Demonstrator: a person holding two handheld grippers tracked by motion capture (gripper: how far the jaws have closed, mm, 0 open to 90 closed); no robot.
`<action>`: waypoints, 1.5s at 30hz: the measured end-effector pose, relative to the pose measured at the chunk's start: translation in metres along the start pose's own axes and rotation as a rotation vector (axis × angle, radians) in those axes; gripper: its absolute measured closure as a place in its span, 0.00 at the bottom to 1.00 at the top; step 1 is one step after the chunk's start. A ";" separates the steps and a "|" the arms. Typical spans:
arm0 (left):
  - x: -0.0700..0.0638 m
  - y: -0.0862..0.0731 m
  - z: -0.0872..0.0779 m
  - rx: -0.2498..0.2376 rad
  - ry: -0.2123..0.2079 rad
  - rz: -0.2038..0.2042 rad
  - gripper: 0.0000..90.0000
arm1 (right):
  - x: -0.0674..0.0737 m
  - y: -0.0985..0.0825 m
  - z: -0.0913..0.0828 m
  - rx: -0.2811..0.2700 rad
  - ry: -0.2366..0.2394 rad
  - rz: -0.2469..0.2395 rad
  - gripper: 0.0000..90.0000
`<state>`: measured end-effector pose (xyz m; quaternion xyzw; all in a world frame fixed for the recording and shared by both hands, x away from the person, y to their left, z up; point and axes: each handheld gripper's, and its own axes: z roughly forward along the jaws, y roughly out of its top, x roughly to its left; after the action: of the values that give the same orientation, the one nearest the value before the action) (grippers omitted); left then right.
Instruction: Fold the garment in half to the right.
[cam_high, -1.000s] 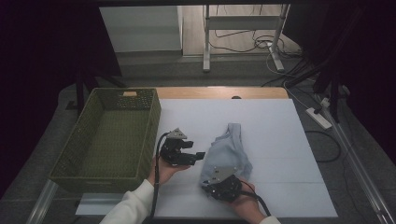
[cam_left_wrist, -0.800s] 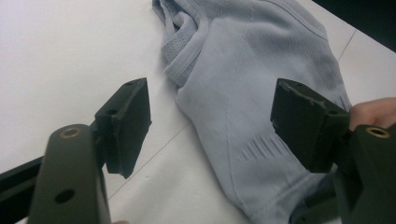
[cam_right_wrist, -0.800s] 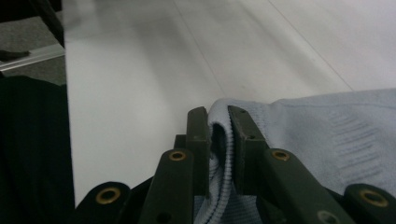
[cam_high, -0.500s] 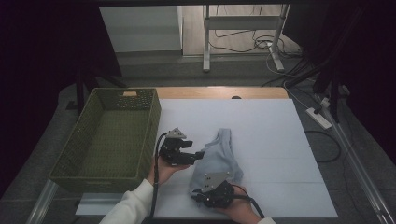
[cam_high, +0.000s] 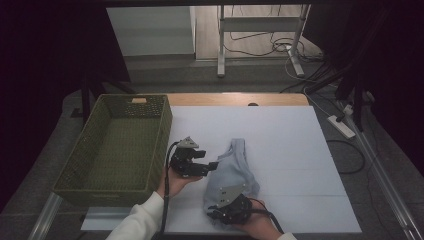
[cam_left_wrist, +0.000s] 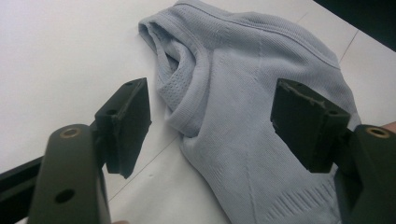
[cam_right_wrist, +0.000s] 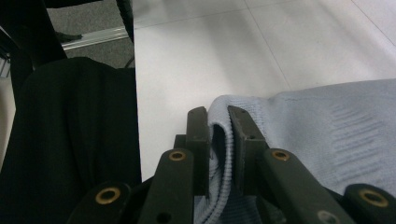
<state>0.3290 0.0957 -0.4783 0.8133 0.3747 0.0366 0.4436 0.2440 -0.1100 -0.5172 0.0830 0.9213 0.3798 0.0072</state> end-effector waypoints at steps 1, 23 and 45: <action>0.000 0.000 0.000 0.000 0.000 -0.001 0.32 | -0.001 0.000 0.000 -0.002 0.005 0.004 0.88; 0.000 0.000 -0.001 0.002 0.002 0.004 0.32 | -0.043 0.007 -0.081 -0.248 -0.277 0.135 0.58; -0.002 0.000 0.000 0.005 0.002 0.011 0.32 | -0.143 0.011 -0.075 -0.217 -0.444 0.303 0.57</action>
<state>0.3273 0.0946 -0.4776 0.8163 0.3709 0.0388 0.4412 0.3810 -0.1772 -0.4635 0.2995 0.8284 0.4453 0.1607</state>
